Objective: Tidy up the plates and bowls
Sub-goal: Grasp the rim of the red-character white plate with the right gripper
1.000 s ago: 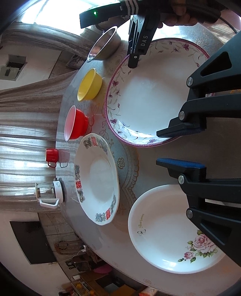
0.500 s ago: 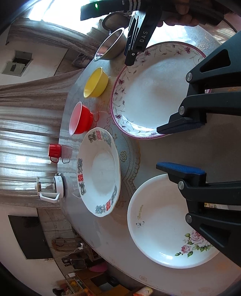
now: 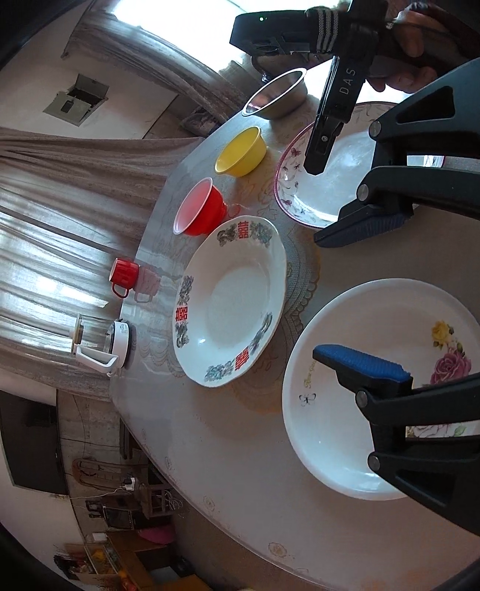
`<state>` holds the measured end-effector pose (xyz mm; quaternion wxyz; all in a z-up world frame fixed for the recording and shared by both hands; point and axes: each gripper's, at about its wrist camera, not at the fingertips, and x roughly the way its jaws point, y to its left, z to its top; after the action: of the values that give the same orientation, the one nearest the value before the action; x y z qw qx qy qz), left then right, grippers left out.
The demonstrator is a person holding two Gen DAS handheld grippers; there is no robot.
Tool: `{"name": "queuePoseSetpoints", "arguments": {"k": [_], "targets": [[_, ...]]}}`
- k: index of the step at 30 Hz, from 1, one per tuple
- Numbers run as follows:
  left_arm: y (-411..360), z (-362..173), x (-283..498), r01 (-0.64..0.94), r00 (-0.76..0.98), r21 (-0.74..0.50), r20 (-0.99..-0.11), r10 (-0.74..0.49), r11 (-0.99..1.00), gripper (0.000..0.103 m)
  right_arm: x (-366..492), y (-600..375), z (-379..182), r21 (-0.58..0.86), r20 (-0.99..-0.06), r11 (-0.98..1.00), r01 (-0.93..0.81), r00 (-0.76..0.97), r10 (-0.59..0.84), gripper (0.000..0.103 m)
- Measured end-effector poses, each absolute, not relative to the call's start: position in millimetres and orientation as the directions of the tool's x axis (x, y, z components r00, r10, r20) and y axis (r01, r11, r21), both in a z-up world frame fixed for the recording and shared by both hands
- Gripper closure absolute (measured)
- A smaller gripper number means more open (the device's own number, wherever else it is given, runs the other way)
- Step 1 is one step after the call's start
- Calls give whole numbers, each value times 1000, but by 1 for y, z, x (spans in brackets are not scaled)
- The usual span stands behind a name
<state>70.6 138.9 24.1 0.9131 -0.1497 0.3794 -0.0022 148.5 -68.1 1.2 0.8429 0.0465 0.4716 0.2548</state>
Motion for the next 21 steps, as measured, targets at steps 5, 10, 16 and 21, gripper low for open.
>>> {"name": "queuePoseSetpoints", "arguments": {"k": [5, 10, 16, 21], "targets": [[161, 29, 85, -131, 710, -259, -698, -91, 957, 28, 165, -52, 4, 367, -752, 852, -374, 419, 508, 70], [193, 27, 110, -184, 667, -308, -737, -112, 933, 27, 189, -39, 8, 401, -734, 845, -353, 428, 527, 70], [222, 24, 141, -217, 642, -359, -753, -144, 908, 26, 220, -30, 3, 439, -735, 847, -299, 423, 530, 70], [239, 14, 171, -229, 624, -438, -752, -214, 869, 25, 243, -30, -8, 460, -749, 852, -248, 407, 523, 70]]}}
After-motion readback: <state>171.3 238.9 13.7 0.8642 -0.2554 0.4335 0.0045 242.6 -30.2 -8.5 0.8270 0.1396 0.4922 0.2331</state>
